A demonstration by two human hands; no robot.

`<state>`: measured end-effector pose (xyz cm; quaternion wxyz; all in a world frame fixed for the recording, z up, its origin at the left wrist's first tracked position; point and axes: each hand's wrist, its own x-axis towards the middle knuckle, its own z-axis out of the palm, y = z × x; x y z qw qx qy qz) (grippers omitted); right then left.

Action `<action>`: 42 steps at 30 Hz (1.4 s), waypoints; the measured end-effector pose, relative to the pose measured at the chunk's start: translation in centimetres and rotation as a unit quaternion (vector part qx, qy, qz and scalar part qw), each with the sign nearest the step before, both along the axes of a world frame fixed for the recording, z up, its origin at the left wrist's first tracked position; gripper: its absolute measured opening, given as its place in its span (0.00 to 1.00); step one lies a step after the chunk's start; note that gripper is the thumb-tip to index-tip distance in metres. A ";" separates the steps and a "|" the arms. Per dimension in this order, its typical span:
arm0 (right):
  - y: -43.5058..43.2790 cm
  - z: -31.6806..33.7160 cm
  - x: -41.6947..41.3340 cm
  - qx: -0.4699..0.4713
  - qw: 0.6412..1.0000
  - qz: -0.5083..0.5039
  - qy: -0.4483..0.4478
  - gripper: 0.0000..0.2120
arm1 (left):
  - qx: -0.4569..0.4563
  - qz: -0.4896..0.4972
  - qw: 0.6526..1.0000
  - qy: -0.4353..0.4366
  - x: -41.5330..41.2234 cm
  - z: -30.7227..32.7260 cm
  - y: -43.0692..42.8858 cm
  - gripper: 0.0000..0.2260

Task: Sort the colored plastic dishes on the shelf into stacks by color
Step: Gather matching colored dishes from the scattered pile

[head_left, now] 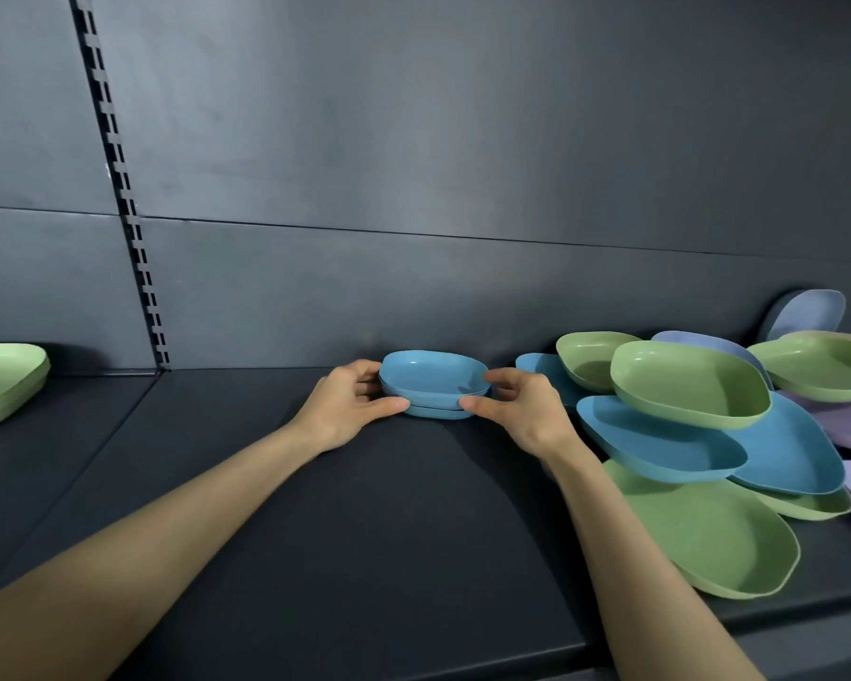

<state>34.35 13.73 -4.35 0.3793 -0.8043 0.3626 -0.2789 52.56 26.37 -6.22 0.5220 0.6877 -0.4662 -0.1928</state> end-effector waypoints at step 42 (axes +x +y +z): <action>17.5 4.6 7.9 0.021 0.939 0.247 -0.238 0.17 | -0.209 0.209 0.952 0.077 -0.2 5.9 22.2 0.25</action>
